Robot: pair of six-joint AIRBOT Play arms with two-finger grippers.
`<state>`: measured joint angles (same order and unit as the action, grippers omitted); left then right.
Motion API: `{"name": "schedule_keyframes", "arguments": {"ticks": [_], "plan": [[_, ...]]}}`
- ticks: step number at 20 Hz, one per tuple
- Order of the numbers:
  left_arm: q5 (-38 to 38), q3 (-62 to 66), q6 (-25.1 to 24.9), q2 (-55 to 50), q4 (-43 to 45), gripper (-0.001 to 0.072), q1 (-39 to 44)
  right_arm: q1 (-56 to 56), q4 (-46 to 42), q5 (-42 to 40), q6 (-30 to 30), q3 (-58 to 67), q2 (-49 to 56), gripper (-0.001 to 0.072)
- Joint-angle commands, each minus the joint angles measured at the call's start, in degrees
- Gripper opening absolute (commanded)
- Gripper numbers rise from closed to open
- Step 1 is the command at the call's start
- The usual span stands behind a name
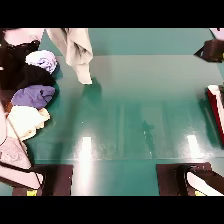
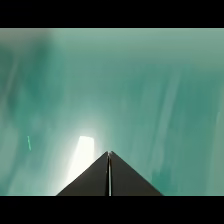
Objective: Fold the shirts.
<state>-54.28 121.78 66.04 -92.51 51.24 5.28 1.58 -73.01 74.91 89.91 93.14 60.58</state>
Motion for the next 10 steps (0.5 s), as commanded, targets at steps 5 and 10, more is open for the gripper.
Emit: {"name": "schedule_keyframes", "arguments": {"ticks": [5, 10], "plan": [[-25.9, -6.6, -5.0, 11.6, -10.2, 0.0021, 11.7, 0.0, 0.0, -7.9, 0.0, 0.0, -7.8, 0.0018], [-20.0, -21.9, -5.0, 8.6, -6.1, 0.0022, 20.5, 0.0, 0.0, -7.8, 0.0, 0.0, -10.3, 0.0018]]}}
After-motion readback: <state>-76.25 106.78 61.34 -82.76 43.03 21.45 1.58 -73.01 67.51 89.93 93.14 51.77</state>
